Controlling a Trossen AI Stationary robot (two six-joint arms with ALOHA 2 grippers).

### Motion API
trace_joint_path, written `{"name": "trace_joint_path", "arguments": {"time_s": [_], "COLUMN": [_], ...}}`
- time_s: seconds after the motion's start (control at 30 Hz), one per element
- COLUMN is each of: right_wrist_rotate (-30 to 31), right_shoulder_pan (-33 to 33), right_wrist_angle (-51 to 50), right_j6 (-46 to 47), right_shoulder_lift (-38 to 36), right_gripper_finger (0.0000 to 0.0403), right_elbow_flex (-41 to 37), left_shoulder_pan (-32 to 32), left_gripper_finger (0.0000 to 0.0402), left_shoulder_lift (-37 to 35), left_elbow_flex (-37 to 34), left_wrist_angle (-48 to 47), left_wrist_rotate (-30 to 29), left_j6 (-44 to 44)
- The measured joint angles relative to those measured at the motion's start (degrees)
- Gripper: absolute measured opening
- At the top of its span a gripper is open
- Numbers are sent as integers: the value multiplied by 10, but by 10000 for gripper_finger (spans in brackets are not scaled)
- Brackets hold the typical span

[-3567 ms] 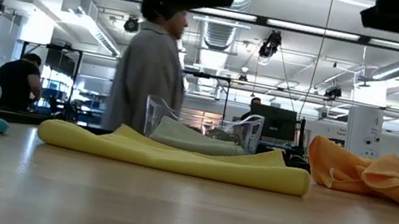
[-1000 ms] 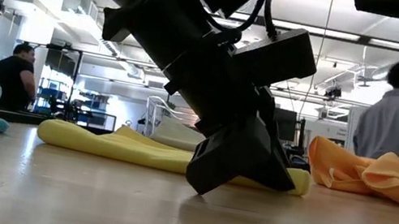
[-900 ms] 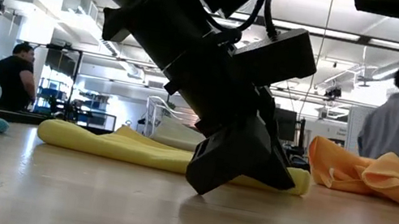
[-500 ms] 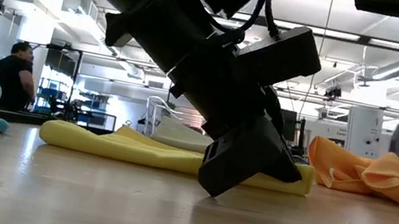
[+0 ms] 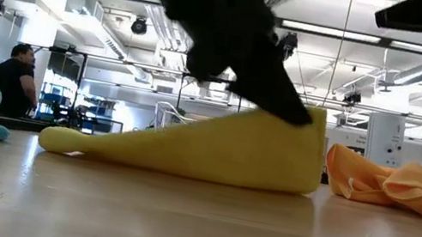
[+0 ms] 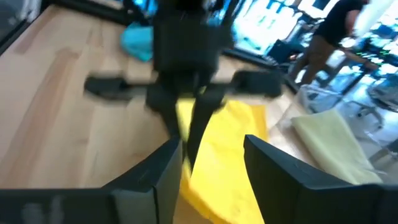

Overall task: Fold microfiber towels
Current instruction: Fold the top yellow microfiber cloth

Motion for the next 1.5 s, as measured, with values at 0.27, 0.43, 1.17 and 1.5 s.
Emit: {"name": "trace_joint_path", "arguments": {"time_s": [0.27,0.43,1.17,1.5], "right_wrist_rotate": [-30,-56,-52,-80], "right_shoulder_pan": [0,-1,-56,-74], "right_wrist_angle": [-7,0,-97,-110], "right_j6": [10,34,-117,-126], "right_shoulder_lift": [47,101,240,240], "right_gripper_finger": [230,260,264,263], "right_elbow_flex": [1,1,111,110], "left_shoulder_pan": [-7,-13,-45,-49], "left_gripper_finger": [0,0,0,0], "left_shoulder_lift": [-22,-20,-29,-64], "left_elbow_flex": [-2,-22,-38,-38], "left_wrist_angle": [-56,-59,-40,-42], "left_wrist_rotate": [16,69,78,78], "left_j6": [-15,-47,-87,-91]}}
